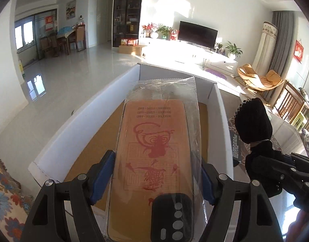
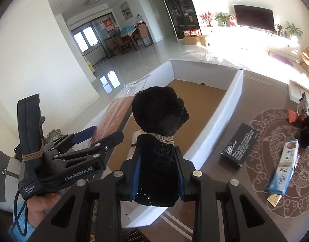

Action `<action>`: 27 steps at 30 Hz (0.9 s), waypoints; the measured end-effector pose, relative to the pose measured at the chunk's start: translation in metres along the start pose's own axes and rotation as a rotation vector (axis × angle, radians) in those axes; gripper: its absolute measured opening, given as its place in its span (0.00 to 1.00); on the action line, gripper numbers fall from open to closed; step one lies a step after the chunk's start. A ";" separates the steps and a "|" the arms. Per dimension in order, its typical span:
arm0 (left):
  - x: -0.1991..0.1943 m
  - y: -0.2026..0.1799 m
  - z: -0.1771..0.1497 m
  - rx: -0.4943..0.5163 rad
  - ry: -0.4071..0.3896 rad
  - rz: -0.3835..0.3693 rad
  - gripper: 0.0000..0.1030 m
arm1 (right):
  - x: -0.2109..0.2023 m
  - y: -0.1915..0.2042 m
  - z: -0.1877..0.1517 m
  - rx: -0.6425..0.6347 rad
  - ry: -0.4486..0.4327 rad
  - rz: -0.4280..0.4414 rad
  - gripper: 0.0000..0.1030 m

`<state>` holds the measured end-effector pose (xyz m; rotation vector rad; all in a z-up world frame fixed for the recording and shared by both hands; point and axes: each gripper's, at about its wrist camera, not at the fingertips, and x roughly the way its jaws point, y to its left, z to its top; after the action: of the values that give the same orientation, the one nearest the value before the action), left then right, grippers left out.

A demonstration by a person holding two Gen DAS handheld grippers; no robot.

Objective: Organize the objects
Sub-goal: 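Carry the phone case and black bundle into the white box and release both, then withdraw both tools from the box back over the table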

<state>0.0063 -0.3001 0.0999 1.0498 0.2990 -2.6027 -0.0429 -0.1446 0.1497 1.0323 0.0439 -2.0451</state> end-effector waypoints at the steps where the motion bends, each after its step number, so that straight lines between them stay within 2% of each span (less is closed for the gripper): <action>1: 0.009 0.010 0.002 0.005 0.020 0.024 0.72 | 0.015 0.010 0.002 -0.014 0.021 0.004 0.30; 2: 0.020 0.019 0.003 0.012 0.049 0.047 0.72 | 0.029 0.018 0.003 -0.028 0.045 0.006 0.31; 3: 0.032 0.025 0.003 0.018 0.084 0.065 0.72 | 0.044 0.023 0.003 -0.038 0.072 0.006 0.37; 4: 0.042 0.031 0.001 0.022 0.115 0.081 0.73 | 0.056 0.027 0.001 -0.045 0.098 0.004 0.50; 6: 0.053 0.036 -0.004 0.032 0.154 0.123 0.73 | 0.066 0.027 -0.004 -0.045 0.106 -0.024 0.64; 8: 0.046 0.032 -0.011 0.038 0.127 0.136 0.73 | 0.053 0.019 -0.013 -0.035 0.052 -0.014 0.65; 10: 0.030 0.018 -0.017 0.046 0.079 0.118 0.73 | 0.030 0.005 -0.024 -0.037 -0.024 -0.026 0.77; 13: -0.005 -0.027 -0.028 0.079 0.021 0.009 0.73 | -0.014 -0.028 -0.046 -0.074 -0.152 -0.153 0.93; 16: -0.040 -0.092 -0.045 0.150 -0.006 -0.182 0.79 | -0.046 -0.077 -0.081 -0.073 -0.203 -0.331 0.97; 18: -0.059 -0.136 -0.067 0.204 -0.020 -0.301 1.00 | -0.063 -0.118 -0.103 -0.052 -0.177 -0.445 0.97; 19: -0.062 -0.157 -0.081 0.223 -0.015 -0.346 1.00 | -0.069 -0.140 -0.115 -0.038 -0.146 -0.499 0.97; 21: -0.051 -0.197 -0.107 0.259 0.054 -0.415 1.00 | -0.081 -0.180 -0.141 -0.012 -0.079 -0.595 0.97; 23: -0.021 -0.232 -0.133 0.305 0.141 -0.418 1.00 | -0.092 -0.212 -0.166 0.029 -0.026 -0.659 0.97; 27: 0.039 -0.275 -0.168 0.381 0.256 -0.329 1.00 | -0.109 -0.257 -0.199 0.144 0.027 -0.709 0.97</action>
<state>-0.0141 -0.0013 -0.0266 1.5886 0.0293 -2.8880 -0.0539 0.1691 0.0125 1.2523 0.3208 -2.6984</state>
